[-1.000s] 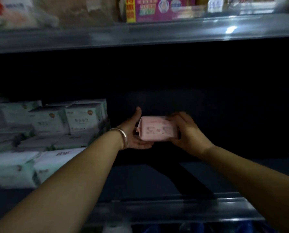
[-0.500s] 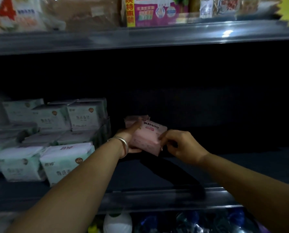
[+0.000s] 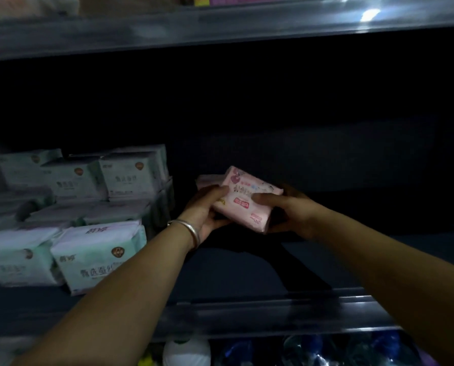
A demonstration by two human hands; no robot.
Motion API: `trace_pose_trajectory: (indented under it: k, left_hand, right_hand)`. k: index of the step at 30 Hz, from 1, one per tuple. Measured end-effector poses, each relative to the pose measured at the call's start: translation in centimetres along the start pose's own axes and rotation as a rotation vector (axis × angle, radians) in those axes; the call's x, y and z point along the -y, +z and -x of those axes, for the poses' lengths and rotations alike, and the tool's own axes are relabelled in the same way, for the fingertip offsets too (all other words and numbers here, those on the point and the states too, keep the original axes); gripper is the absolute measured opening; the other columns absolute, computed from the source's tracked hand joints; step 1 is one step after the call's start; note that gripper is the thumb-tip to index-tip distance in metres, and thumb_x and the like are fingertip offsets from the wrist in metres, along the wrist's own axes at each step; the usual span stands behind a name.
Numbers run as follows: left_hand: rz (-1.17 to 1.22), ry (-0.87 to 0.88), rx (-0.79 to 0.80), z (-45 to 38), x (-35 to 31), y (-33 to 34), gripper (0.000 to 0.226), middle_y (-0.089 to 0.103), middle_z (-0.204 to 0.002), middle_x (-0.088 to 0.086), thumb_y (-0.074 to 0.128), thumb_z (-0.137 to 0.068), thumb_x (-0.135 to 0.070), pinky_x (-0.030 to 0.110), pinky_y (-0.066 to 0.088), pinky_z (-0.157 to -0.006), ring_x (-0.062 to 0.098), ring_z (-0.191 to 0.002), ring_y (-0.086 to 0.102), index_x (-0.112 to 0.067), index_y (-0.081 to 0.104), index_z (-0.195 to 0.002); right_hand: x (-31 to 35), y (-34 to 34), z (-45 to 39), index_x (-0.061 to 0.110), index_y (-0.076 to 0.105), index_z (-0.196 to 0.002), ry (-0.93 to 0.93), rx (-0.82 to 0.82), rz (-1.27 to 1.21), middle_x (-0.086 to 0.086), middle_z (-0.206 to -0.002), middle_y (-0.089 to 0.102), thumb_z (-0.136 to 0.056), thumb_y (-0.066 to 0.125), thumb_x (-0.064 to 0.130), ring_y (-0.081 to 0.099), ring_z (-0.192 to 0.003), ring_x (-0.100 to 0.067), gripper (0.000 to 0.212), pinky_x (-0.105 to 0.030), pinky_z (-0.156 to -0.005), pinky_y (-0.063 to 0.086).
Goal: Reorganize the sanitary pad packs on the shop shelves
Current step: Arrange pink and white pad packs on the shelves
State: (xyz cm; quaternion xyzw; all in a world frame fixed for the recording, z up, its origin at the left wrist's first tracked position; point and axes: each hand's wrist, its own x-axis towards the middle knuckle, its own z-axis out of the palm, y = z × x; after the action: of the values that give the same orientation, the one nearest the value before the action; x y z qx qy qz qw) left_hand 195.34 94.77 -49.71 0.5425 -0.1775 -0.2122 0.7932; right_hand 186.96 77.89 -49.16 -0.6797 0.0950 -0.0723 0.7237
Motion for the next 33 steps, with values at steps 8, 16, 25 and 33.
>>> trace_pose_trajectory:
  k: [8,16,25,33]
  left_hand:
    - [-0.099,0.000,0.119,-0.7,1.2,0.6,0.037,0.069,-0.107,0.006,0.071,-0.073,-0.016,0.040,0.055,-0.082,0.021,-0.100,0.065,-0.018,0.062,-0.109]
    - [-0.934,0.164,0.126,-1.5,-2.2,0.1,0.083,0.051,-0.113,-0.014,0.080,-0.067,-0.007,0.022,0.051,-0.083,0.009,-0.102,0.056,-0.033,0.042,-0.136]
    - [-0.901,0.164,0.023,-2.8,-1.9,-1.5,0.085,0.041,-0.140,0.002,0.063,-0.071,0.014,0.022,0.047,-0.090,0.018,-0.123,0.044,-0.029,0.036,-0.139]
    - [-1.014,0.031,-0.607,-6.0,0.8,-4.7,0.053,0.048,-0.134,0.024,0.046,-0.077,-0.005,0.039,0.042,-0.104,0.036,-0.123,0.048,0.007,0.045,-0.129]
  right_hand:
    - [-1.5,0.7,-1.6,0.011,0.051,-0.126,-0.060,0.047,0.041,-0.008,-0.115,0.067,-0.066,0.083,0.020,0.066,-0.102,-0.023,0.068,-0.042,-0.083,0.056]
    - [0.9,-0.1,-0.8,0.036,0.017,-0.146,-0.227,0.084,0.510,0.017,-0.127,0.039,-0.067,0.083,0.011,0.047,-0.113,-0.006,0.105,-0.019,-0.083,0.047]
    - [-0.8,0.9,-3.6,0.024,0.055,-0.093,-0.160,-0.070,0.394,0.001,-0.098,0.068,-0.061,0.085,0.006,0.066,-0.092,-0.014,0.048,-0.033,-0.080,0.057]
    - [-2.1,4.1,-7.0,0.021,0.060,-0.092,-0.184,-0.043,0.305,-0.009,-0.107,0.069,-0.067,0.079,-0.002,0.067,-0.098,-0.021,0.039,-0.042,-0.084,0.057]
